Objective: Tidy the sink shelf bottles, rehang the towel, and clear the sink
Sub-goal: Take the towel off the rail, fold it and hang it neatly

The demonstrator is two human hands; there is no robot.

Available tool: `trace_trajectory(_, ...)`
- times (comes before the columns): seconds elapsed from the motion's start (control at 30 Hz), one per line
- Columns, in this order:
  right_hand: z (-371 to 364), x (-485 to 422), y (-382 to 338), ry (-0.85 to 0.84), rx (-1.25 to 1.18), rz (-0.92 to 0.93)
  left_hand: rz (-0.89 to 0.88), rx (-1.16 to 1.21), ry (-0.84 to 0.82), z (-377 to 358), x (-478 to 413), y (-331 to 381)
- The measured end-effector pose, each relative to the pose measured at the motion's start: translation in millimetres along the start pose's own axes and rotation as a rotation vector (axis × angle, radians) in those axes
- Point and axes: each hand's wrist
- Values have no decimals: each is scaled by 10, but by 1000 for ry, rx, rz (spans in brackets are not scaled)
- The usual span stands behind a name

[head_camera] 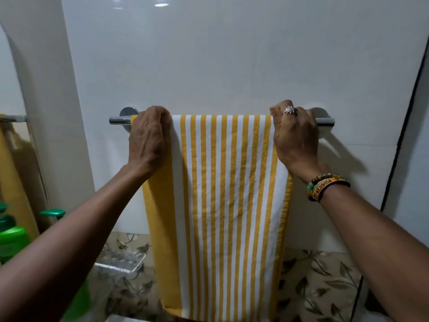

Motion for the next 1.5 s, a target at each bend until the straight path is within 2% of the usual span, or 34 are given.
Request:
trace_trajectory(0.5,-51,22,56,4,101,83,-77,-28,22,-23,43,-29)
trace_trajectory(0.67,-52,-61,46,-47,152,67,-86,-48,8,-31,-43,-29)
trace_trajectory(0.8,-11,-206,49,-181,173,26,-106,-105,-53,-21,-162,-14)
trace_trajectory(1.0,-3,-540,181,-604,129,-171,-100,-124,-315,38,-435,-59)
trace_trajectory(1.1,-6,-612,176,-693,159,-127,-105,-87,-440,96,-568,-82)
trace_trajectory(1.23,9,-689,115,-710,232,-43,-154,-42,-570,138,-738,-77)
trace_trajectory(1.33,12,-750,69,-669,242,-7,-161,-59,-577,86,-814,-68)
trace_trajectory(1.4,22,-747,29,-559,279,79,-99,-152,-504,18,-820,-57)
trace_trajectory(1.5,83,-627,-89,-415,324,257,-18,-290,-245,-38,-735,-4)
Point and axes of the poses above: each hand's wrist, its own x-axis away from the middle knuckle, its own z-axis out of the back of the hand, y = z × x, and after that the axes turned 9 degrees about -x, right-handed
